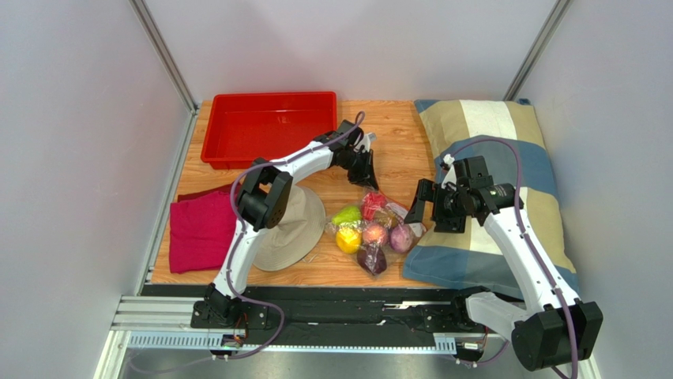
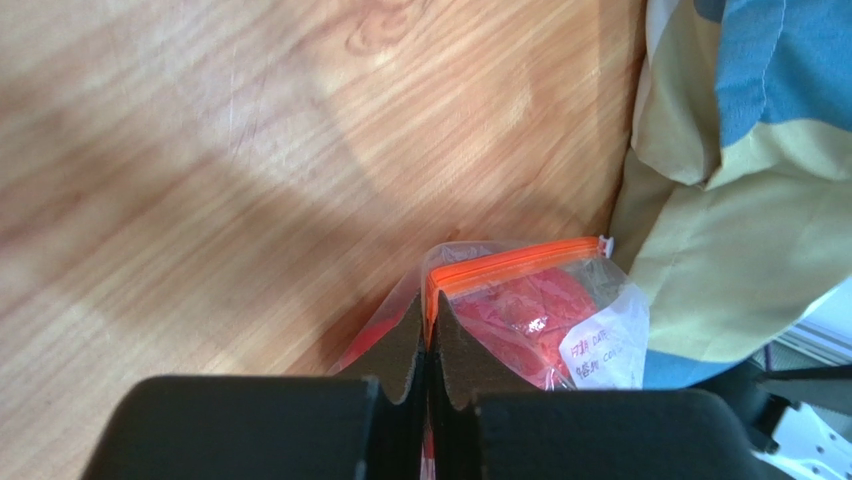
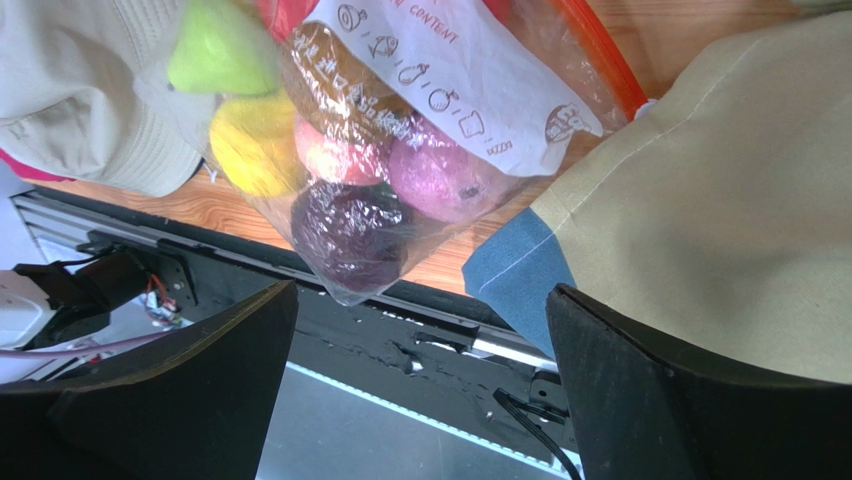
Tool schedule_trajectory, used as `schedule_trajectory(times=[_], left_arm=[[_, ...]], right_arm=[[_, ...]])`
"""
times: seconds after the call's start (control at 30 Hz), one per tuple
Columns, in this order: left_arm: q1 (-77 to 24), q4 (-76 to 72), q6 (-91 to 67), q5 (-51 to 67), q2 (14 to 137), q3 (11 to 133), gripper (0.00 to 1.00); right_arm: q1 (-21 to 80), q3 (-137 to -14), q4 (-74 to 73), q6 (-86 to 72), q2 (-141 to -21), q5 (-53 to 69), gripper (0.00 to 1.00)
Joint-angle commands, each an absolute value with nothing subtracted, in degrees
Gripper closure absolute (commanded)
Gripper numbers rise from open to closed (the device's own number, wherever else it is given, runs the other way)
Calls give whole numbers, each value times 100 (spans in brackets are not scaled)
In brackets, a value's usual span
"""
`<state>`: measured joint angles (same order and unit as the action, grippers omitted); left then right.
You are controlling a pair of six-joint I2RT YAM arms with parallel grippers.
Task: Open the zip-top bag and remove the fake food
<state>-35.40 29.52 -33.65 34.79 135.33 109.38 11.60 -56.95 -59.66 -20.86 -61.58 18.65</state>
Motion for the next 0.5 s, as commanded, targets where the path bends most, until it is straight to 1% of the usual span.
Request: schedule_trajectory(times=[0.0,0.17,0.23,0.27,0.3,0.37,0.43,0.47], left_arm=[[-3393,2163,-3551,4042,12561,10390,100],[-3331,2066,-3604,4307,11718,10020,100],[-3349,1830,-3656,4464,11462,9705,100],[-3349,1541,-3735,4534,11226,9573,100],[-3340,1408,-3805,4648,11102,9441,100],[-3384,778,-4059,4763,10743,8949,100],[-3436,397,-4148,4799,10513,8502,100],[-3497,108,-4192,4799,10329,8386,100]], right_arm=[[976,-5660,-5679,-2039,-6389,2530,0],[870,-5704,-5529,-2609,-6653,2672,0],[853,-5748,-5537,-3108,-6819,2305,0],[835,-5922,-5642,-3677,-6916,1876,0],[809,-6063,-6078,-3944,-7065,1768,0],[800,-6510,-6423,-4418,-7407,1688,0],[800,-6705,-6758,-4779,-7514,1548,0],[800,-6993,-6907,-5060,-7610,1390,0]])
